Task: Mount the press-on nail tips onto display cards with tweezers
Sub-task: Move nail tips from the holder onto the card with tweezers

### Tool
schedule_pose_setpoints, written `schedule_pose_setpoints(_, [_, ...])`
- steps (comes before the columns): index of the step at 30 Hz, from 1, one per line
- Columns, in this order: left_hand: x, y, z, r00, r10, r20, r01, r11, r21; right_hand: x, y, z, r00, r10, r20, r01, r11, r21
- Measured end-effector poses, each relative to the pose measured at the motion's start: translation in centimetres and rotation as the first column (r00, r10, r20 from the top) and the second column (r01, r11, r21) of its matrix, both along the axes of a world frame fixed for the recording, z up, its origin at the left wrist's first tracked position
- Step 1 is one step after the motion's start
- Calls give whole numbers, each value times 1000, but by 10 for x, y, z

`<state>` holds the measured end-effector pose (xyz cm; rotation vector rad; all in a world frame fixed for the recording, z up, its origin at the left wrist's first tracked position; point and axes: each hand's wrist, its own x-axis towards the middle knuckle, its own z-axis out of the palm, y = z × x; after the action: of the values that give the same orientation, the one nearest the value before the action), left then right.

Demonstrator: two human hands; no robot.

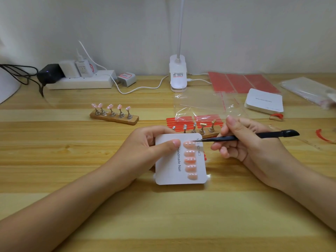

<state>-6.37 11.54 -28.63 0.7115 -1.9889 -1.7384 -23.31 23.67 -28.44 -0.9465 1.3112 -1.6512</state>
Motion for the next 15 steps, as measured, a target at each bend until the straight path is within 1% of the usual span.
schedule_pose_setpoints(3, [0,0,0,1000,2,-18,-2,1000,12,2,2,0,998,-26,-53,24,999,-39])
schedule_pose_setpoints(7, [0,1,1,999,-1,-36,2,1000,30,6,3,0,983,-100,-157,88,993,-81])
schedule_pose_setpoints(9, [0,1,0,999,-1,-40,2,999,33,7,3,1,979,-154,-132,139,984,-112])
schedule_pose_setpoints(13, [1,0,0,999,9,-40,-7,999,35,3,2,3,949,-314,41,316,938,-141])
schedule_pose_setpoints(15, [0,0,0,999,7,-33,-6,1000,30,1,2,3,939,-342,37,344,933,-107])
